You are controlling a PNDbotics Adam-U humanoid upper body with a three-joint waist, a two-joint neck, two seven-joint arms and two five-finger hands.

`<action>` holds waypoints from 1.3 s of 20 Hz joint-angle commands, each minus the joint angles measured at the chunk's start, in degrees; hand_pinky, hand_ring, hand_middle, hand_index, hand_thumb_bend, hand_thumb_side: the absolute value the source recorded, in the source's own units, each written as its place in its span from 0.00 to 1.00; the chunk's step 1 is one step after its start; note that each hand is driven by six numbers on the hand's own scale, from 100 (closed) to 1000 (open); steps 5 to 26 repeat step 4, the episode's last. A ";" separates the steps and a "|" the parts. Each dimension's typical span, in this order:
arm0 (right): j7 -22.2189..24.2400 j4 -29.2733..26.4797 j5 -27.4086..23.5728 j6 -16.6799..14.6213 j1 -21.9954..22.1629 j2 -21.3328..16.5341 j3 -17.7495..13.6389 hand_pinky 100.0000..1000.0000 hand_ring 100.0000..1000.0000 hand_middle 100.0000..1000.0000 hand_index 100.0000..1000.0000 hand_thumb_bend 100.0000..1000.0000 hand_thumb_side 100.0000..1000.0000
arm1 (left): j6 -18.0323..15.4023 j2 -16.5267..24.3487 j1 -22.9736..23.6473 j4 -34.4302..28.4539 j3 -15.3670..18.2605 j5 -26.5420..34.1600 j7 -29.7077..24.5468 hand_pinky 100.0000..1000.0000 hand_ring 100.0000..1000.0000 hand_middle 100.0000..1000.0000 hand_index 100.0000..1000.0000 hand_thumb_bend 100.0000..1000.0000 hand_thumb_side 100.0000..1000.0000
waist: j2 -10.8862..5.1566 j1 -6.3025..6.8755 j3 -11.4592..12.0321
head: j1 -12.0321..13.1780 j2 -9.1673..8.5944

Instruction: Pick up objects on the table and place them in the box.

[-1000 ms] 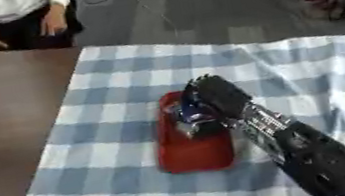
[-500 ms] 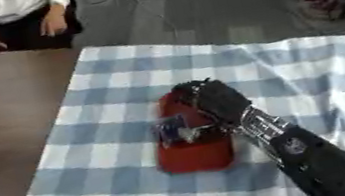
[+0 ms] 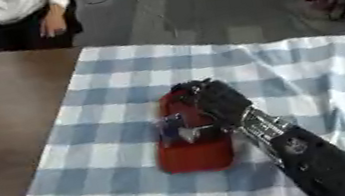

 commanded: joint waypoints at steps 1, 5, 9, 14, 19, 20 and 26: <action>-1.25 -9.30 -7.15 0.93 2.03 -3.06 -0.59 0.28 0.62 0.72 0.76 0.08 1.00 | -0.19 0.64 -0.68 -0.94 0.45 -0.05 0.19 0.76 0.66 0.85 0.88 0.14 0.76 | -1.31 -0.05 -0.40 | -0.25 -3.76; -2.51 -23.64 -17.93 3.36 7.20 -7.26 -2.09 0.29 0.61 0.70 0.75 0.04 1.00 | -0.01 1.26 -0.18 -0.94 0.53 -0.50 0.30 0.76 0.66 0.86 0.89 0.13 0.77 | -1.53 -0.39 -1.14 | 0.54 -8.12; -2.51 -23.64 -17.93 3.36 7.20 -7.26 -2.09 0.29 0.61 0.70 0.75 0.04 1.00 | -0.01 1.26 -0.18 -0.94 0.53 -0.50 0.30 0.76 0.66 0.86 0.89 0.13 0.77 | -1.53 -0.39 -1.14 | 0.54 -8.12; -2.51 -23.64 -17.93 3.36 7.20 -7.26 -2.09 0.29 0.61 0.70 0.75 0.04 1.00 | -0.01 1.26 -0.18 -0.94 0.53 -0.50 0.30 0.76 0.66 0.86 0.89 0.13 0.77 | -1.53 -0.39 -1.14 | 0.54 -8.12; -2.51 -23.64 -17.93 3.36 7.20 -7.26 -2.09 0.29 0.61 0.70 0.75 0.04 1.00 | -0.01 1.26 -0.18 -0.94 0.53 -0.50 0.30 0.76 0.66 0.86 0.89 0.13 0.77 | -1.53 -0.39 -1.14 | 0.54 -8.12; -2.51 -23.64 -17.93 3.36 7.20 -7.26 -2.09 0.29 0.61 0.70 0.75 0.04 1.00 | -0.01 1.26 -0.18 -0.94 0.53 -0.50 0.30 0.76 0.66 0.86 0.89 0.13 0.77 | -1.53 -0.39 -1.14 | 0.54 -8.12; -2.51 -23.64 -17.93 3.36 7.20 -7.26 -2.09 0.29 0.61 0.70 0.75 0.04 1.00 | -0.01 1.26 -0.18 -0.94 0.53 -0.50 0.30 0.76 0.66 0.86 0.89 0.13 0.77 | -1.53 -0.39 -1.14 | 0.54 -8.12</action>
